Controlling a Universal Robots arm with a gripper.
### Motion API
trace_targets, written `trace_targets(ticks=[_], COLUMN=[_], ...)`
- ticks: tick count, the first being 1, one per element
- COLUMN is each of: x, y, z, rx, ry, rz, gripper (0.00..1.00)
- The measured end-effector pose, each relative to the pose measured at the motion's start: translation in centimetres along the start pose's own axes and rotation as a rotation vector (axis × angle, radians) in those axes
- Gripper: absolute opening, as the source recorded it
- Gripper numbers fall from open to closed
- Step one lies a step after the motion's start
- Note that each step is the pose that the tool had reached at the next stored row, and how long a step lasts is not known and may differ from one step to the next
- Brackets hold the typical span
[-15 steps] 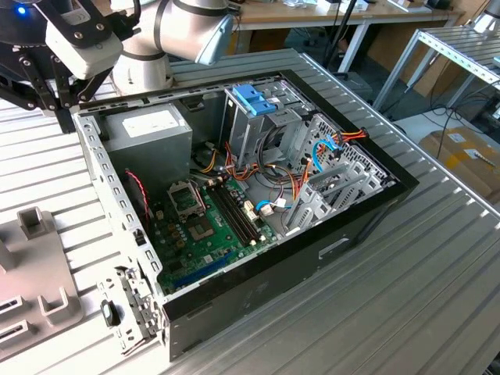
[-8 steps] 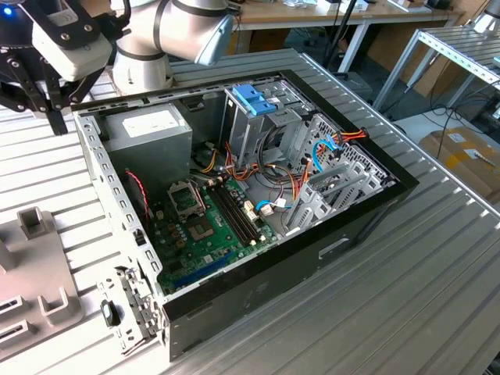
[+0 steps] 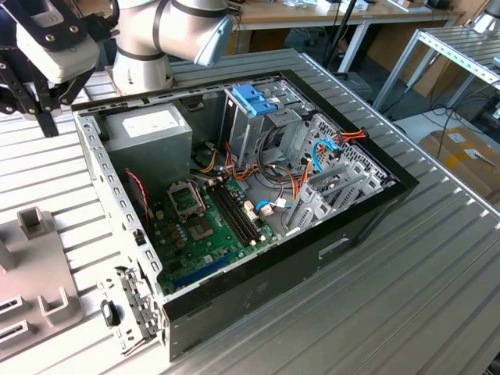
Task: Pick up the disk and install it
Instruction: 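Reach for the disk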
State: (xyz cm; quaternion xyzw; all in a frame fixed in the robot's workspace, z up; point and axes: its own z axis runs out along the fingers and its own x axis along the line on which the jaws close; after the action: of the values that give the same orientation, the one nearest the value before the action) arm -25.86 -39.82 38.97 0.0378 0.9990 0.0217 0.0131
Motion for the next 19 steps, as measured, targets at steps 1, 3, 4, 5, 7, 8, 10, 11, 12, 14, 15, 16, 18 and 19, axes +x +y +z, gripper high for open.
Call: trace_targets(ticks=[1,3,4,5,7,8,10,11,12,14,15,16,18,19], x=[0.23,0.71,0.94,1.09,1.45,1.64,1.99,2.21,2.62,3.06,3.36,3.58,4.12,4.43], y=[-0.02,-0.06,-0.07,-0.08,-0.11,-0.13,-0.15,-0.17,-0.20,-0.23,-0.26,-0.27,-0.31,-0.34], z=[0.00,0.00,0.00,0.00,0.00,0.00,0.00,0.00,0.00,0.00,0.00,0.00,0.00,0.00], rx=[0.0000,0.0000,0.0000,0.0000,0.0000,0.0000,0.0001,0.0000,0.0000,0.0000,0.0001,0.0000,0.0001,0.0001], ry=[0.0000,0.0000,-0.0001,0.0000,0.0000,0.0000,0.0001,0.0000,0.0000,-0.0001,0.0000,-0.0001,0.0000,0.0000], rz=[0.000,0.000,0.000,0.000,0.000,0.000,0.000,0.000,0.000,0.000,0.000,0.000,0.000,0.000], gripper=[0.11,0.11,0.11,0.11,0.11,0.11,0.11,0.11,0.11,0.11,0.11,0.11,0.11,0.11])
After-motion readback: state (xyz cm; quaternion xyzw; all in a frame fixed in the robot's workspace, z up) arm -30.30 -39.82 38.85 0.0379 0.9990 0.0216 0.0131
